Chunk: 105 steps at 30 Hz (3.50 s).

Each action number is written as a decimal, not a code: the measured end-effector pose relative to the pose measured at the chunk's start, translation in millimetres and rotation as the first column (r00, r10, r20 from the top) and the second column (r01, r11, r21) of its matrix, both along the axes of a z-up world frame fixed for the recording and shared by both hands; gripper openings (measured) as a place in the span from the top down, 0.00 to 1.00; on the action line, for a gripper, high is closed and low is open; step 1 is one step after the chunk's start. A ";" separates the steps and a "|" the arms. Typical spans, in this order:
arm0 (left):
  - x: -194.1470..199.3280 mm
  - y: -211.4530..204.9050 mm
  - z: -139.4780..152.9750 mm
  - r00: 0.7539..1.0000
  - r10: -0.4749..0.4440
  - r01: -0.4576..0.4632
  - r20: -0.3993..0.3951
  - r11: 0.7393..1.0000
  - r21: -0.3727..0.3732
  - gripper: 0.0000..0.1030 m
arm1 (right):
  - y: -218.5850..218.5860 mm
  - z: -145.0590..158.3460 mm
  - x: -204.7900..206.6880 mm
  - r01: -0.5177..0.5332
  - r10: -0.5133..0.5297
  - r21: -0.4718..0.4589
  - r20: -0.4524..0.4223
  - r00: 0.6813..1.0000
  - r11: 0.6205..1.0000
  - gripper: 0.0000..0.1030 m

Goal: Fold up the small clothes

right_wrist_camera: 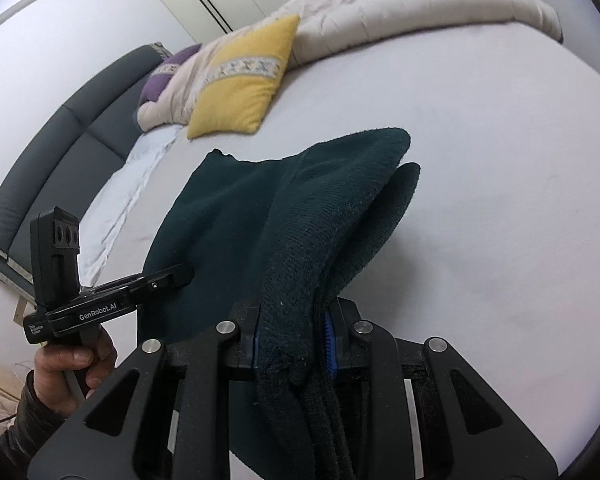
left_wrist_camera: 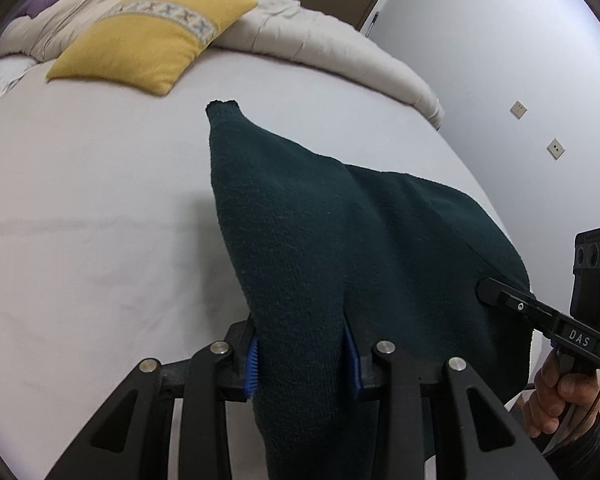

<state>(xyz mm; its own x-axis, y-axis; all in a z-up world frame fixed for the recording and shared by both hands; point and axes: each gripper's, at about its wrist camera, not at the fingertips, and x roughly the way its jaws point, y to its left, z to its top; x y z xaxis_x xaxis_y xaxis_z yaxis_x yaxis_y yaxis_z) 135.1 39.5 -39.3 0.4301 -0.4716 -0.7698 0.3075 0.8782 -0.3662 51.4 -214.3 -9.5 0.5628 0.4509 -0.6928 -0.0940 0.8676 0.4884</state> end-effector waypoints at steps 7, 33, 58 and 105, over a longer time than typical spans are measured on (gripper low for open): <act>21.0 0.1 -71.1 0.997 0.010 -0.008 -0.078 1.000 0.027 0.55 | -9.8 -92.4 35.7 0.053 -0.048 0.029 -0.148 0.988 0.998 0.79; -70.5 6.5 -0.7 0.977 0.097 -0.111 0.190 0.992 0.062 0.47 | -9.0 -33.5 -46.3 0.059 -0.071 0.170 0.065 0.995 0.984 0.55; -204.5 23.2 119.6 0.616 0.299 -0.492 0.729 0.869 0.059 0.00 | 15.8 110.3 -161.1 0.453 -0.226 -0.213 0.641 0.733 0.866 0.00; -184.7 35.5 8.8 0.911 0.305 -0.380 0.277 0.882 0.277 0.00 | 67.2 -20.6 -100.6 0.298 -0.234 -0.450 0.193 0.953 0.842 0.00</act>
